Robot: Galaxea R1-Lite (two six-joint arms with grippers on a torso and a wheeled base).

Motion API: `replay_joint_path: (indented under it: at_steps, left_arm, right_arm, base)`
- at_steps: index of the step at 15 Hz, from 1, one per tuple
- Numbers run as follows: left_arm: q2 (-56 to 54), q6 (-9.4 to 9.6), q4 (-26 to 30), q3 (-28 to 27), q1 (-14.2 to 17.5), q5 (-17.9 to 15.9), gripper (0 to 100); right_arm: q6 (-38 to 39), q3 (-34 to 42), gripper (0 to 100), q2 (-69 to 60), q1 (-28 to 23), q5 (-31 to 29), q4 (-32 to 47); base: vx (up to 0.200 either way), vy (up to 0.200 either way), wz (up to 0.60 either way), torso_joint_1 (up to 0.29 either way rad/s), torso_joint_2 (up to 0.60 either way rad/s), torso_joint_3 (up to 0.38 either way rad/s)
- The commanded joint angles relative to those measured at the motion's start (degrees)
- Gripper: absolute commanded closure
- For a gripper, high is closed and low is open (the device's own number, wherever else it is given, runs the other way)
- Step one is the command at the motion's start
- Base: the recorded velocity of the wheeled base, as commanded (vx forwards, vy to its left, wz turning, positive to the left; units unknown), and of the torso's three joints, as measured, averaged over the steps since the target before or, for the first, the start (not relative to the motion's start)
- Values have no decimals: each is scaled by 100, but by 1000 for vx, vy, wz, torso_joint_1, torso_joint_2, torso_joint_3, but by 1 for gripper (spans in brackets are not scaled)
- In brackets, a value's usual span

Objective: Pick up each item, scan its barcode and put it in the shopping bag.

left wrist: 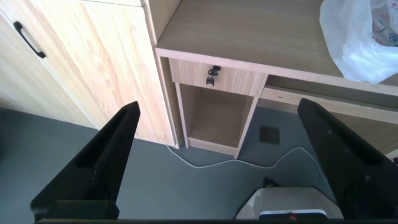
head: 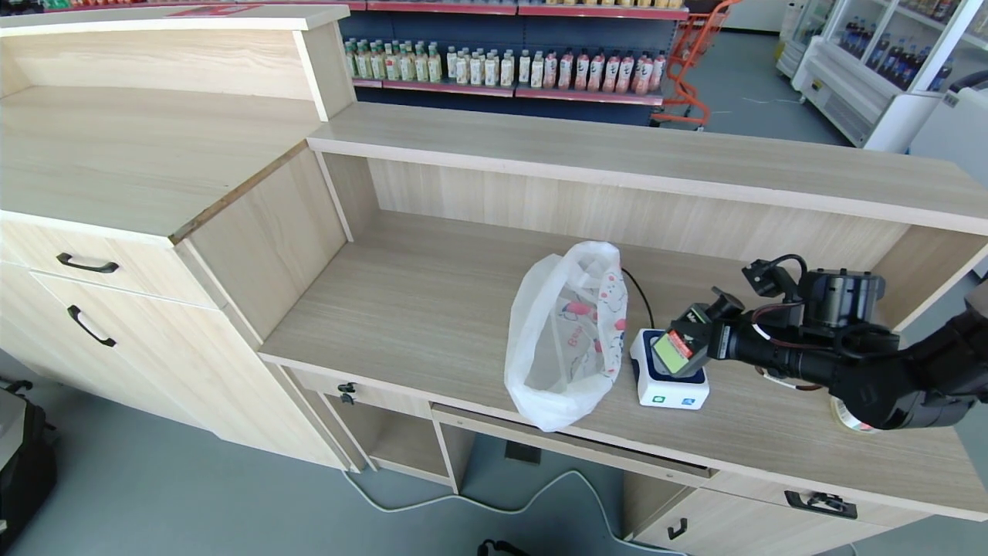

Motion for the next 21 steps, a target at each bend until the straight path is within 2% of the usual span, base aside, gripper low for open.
replay_joint_path:
  at_steps: [1, 21]
  left_arm:
    - [-2, 0, -1, 0, 0, 1, 0]
    - [-2, 0, -1, 0, 0, 1, 0]
  right_arm:
    - [-3, -11, 100, 18, 44, 3, -2]
    - [-144, -468, 100, 422, 202, -6, -2]
  base:
    - [0, 0, 0, 0, 0, 0]
    - [0, 0, 0, 0, 0, 0]
